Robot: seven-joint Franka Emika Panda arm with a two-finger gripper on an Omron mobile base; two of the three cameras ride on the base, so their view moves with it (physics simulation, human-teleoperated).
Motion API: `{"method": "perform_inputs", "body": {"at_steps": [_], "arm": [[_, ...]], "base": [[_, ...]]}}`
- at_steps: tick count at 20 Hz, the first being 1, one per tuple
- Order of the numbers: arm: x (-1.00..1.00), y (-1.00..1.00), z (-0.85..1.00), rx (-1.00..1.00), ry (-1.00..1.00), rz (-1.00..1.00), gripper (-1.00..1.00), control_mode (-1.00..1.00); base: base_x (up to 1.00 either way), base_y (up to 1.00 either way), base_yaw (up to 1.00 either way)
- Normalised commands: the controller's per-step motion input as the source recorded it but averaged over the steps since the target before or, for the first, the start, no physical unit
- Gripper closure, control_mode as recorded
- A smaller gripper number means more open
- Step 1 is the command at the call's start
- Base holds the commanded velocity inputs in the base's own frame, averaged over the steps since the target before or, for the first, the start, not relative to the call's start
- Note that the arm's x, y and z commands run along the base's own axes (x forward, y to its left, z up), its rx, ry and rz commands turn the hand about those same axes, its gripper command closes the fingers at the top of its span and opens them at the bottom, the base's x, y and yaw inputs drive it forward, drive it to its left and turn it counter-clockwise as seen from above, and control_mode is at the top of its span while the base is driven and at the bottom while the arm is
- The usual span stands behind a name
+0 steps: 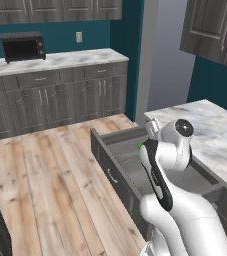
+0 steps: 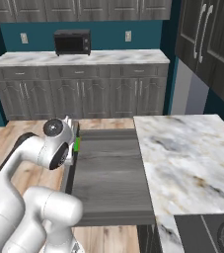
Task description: Restock the sink supplies by placing the sponge and soap dispenser on the counter and next to the sink. Make sure the soap dispenser is upright.
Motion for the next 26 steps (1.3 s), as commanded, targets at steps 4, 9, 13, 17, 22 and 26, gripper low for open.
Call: {"method": "perform_inputs", "body": {"at_steps": [4,9,13,17,22,26], "arm": [[-0.19,0.17,-0.05,-0.06,-0.03,0.07,1.0,1.0],[0.0,0.0,0.0,0.0,0.0,0.0,1.0,1.0],[0.0,0.0,0.0,0.0,0.0,0.0,1.0,1.0],[0.0,0.0,0.0,0.0,0.0,0.0,1.0,1.0],[0.0,0.0,0.0,0.0,0.0,0.0,1.0,1.0],[0.0,0.0,0.0,0.0,0.0,0.0,1.0,1.0]], "base": [[-0.27,0.33,0.16],[-0.44,0.66,0.42],[-0.42,0.45,0.44],[-0.63,0.17,0.43],[-0.56,0.12,0.48],[-0.04,0.17,0.57]]}}
